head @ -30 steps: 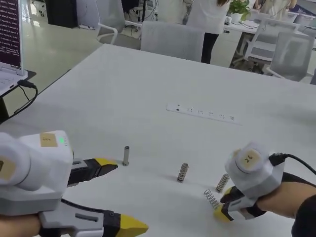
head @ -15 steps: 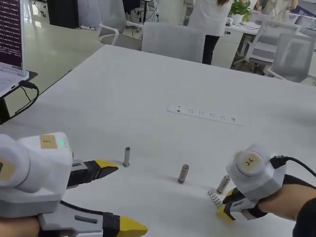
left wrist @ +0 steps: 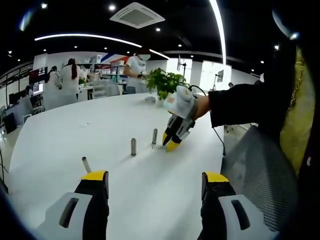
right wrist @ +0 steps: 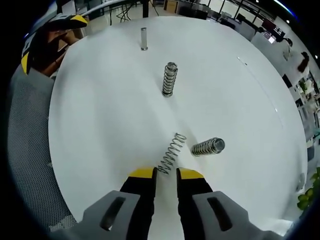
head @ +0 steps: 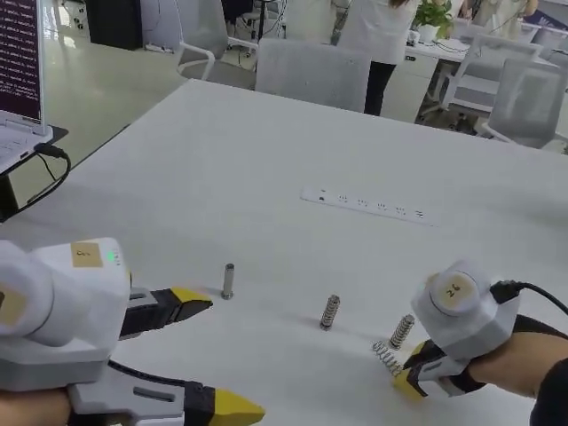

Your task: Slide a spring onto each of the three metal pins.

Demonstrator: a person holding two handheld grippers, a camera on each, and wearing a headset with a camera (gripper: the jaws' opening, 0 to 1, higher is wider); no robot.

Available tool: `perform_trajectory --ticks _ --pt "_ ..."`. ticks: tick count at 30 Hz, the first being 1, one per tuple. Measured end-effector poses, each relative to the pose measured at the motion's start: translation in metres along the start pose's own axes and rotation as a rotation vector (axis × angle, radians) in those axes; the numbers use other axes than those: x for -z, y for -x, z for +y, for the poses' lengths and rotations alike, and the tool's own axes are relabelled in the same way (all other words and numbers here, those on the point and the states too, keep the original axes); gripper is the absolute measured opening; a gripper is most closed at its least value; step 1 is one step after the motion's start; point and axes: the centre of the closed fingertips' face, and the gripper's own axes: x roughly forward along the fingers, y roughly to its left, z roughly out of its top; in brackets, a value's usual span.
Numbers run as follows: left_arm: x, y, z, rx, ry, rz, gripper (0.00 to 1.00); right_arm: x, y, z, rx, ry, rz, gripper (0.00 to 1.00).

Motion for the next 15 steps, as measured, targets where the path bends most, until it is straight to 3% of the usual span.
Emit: perform_trajectory --ticks 15 --pt "0.0014 0.0002 0.0005 -0.001 -0.001 -0.002 0.72 0.0002 -0.0013 -0.0009 -0.005 -0.006 0.005 0.1"
